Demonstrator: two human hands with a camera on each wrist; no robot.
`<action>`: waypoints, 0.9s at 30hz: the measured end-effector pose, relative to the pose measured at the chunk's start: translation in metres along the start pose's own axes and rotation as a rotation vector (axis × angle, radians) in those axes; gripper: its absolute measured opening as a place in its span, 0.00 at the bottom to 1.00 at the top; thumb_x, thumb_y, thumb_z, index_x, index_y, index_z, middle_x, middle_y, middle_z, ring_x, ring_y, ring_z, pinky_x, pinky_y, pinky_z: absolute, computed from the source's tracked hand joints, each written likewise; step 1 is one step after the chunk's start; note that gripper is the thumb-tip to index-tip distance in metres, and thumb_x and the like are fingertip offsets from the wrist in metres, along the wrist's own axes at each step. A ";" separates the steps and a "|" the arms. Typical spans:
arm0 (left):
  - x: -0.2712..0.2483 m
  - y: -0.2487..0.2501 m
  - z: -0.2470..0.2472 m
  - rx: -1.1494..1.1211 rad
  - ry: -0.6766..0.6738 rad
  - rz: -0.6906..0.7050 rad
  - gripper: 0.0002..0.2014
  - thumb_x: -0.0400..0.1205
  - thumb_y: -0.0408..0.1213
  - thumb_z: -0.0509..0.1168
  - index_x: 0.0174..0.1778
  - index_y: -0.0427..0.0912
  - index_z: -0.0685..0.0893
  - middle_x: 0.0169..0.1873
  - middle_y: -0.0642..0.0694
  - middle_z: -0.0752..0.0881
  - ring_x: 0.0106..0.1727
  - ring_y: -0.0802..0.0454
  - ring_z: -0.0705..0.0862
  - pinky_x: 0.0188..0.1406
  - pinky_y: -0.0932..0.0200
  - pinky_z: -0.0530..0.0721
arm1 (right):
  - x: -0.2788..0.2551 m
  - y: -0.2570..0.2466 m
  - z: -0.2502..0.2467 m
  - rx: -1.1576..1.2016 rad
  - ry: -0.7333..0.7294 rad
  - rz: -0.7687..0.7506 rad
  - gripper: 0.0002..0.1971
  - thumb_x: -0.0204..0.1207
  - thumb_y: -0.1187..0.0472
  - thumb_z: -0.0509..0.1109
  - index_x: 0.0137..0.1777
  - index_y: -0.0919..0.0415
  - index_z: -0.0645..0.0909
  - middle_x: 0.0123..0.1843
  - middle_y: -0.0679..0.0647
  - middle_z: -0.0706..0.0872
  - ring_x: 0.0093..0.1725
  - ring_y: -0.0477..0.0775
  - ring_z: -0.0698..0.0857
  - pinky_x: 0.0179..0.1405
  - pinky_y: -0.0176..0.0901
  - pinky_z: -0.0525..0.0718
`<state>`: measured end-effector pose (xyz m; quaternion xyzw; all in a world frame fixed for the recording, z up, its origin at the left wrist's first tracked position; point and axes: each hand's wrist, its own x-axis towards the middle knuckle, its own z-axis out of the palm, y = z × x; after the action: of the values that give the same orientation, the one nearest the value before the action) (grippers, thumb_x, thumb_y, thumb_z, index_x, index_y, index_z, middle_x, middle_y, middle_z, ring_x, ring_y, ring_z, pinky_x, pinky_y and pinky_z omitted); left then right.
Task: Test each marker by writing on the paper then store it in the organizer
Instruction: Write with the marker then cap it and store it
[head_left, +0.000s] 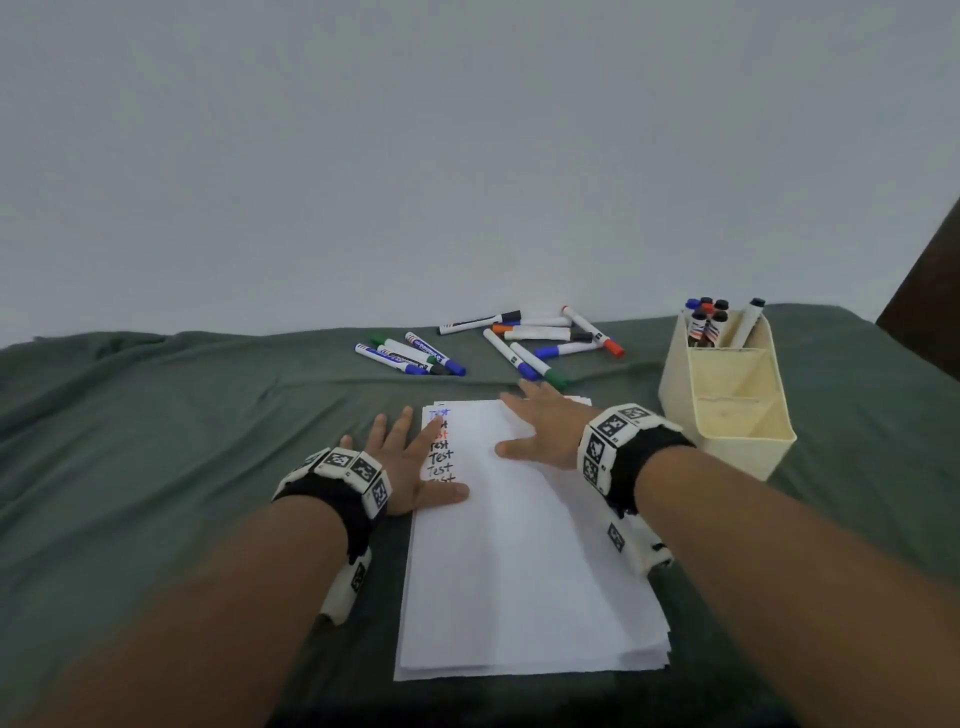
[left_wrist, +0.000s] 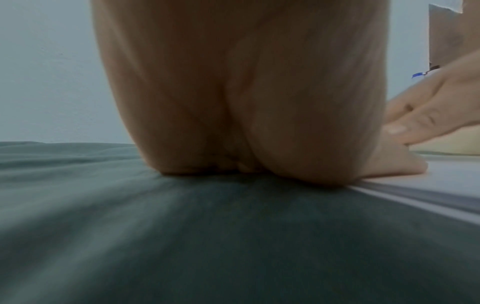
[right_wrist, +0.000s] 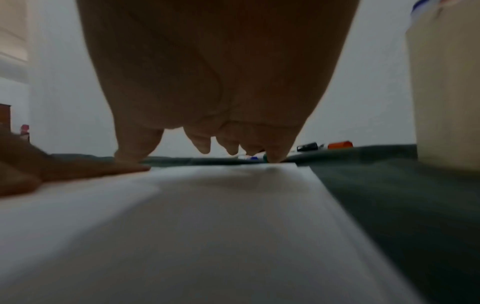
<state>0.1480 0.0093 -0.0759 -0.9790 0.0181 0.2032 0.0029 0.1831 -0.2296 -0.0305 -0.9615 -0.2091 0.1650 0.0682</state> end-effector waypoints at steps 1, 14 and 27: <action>0.000 0.000 -0.001 0.001 -0.005 0.001 0.56 0.61 0.88 0.48 0.81 0.69 0.32 0.84 0.54 0.30 0.86 0.42 0.34 0.77 0.24 0.43 | 0.003 0.000 0.008 -0.032 -0.028 0.009 0.44 0.83 0.32 0.61 0.91 0.49 0.47 0.92 0.55 0.43 0.90 0.59 0.44 0.87 0.62 0.55; 0.045 -0.017 -0.054 -0.010 0.329 0.019 0.35 0.70 0.80 0.47 0.63 0.64 0.77 0.62 0.52 0.78 0.65 0.48 0.77 0.64 0.40 0.73 | 0.020 0.011 0.028 -0.093 -0.068 -0.011 0.48 0.79 0.27 0.60 0.91 0.47 0.44 0.92 0.55 0.40 0.90 0.60 0.41 0.87 0.61 0.48; 0.115 0.021 -0.120 0.401 0.127 0.243 0.21 0.90 0.43 0.55 0.81 0.58 0.69 0.76 0.45 0.74 0.75 0.42 0.73 0.73 0.45 0.74 | 0.020 0.014 0.026 -0.025 -0.062 -0.021 0.49 0.77 0.27 0.64 0.90 0.45 0.46 0.92 0.52 0.40 0.90 0.57 0.42 0.87 0.59 0.48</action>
<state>0.3006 -0.0177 -0.0119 -0.9602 0.1761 0.1326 0.1715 0.1966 -0.2321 -0.0631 -0.9544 -0.2232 0.1915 0.0511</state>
